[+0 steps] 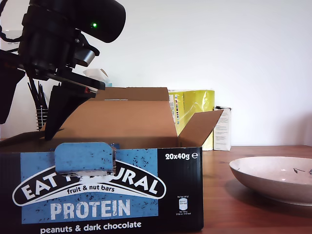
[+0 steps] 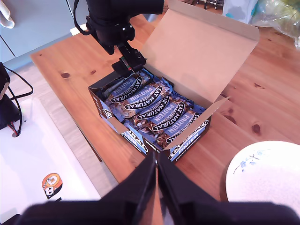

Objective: Spread the side flaps of the carton box of snackbars

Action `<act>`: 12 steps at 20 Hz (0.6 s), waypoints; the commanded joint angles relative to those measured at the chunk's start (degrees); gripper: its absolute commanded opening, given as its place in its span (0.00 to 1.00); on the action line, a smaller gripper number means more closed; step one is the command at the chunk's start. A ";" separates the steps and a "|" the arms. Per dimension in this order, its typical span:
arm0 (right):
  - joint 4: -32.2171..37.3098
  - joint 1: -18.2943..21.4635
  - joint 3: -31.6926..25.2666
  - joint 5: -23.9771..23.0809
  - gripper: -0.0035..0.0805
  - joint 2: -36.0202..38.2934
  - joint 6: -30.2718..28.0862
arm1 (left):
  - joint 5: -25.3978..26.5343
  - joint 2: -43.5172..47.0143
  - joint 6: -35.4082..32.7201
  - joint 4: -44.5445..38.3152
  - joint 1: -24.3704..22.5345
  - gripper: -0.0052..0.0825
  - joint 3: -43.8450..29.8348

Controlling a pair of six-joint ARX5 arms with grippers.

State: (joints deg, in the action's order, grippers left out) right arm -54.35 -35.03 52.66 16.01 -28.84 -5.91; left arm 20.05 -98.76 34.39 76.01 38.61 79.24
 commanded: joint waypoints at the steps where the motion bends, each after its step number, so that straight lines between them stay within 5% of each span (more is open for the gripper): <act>1: 0.02 -0.26 0.37 0.17 0.03 0.13 -0.15 | 1.18 -0.09 -0.15 1.16 0.17 0.84 -0.24; 12: 0.02 -0.26 0.37 0.17 0.03 0.13 -0.15 | 2.32 3.30 -0.44 1.73 0.15 0.84 -0.24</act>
State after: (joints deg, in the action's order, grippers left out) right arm -54.52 -35.03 52.66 16.01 -28.84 -5.91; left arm 22.02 -95.50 34.24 77.49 38.89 79.24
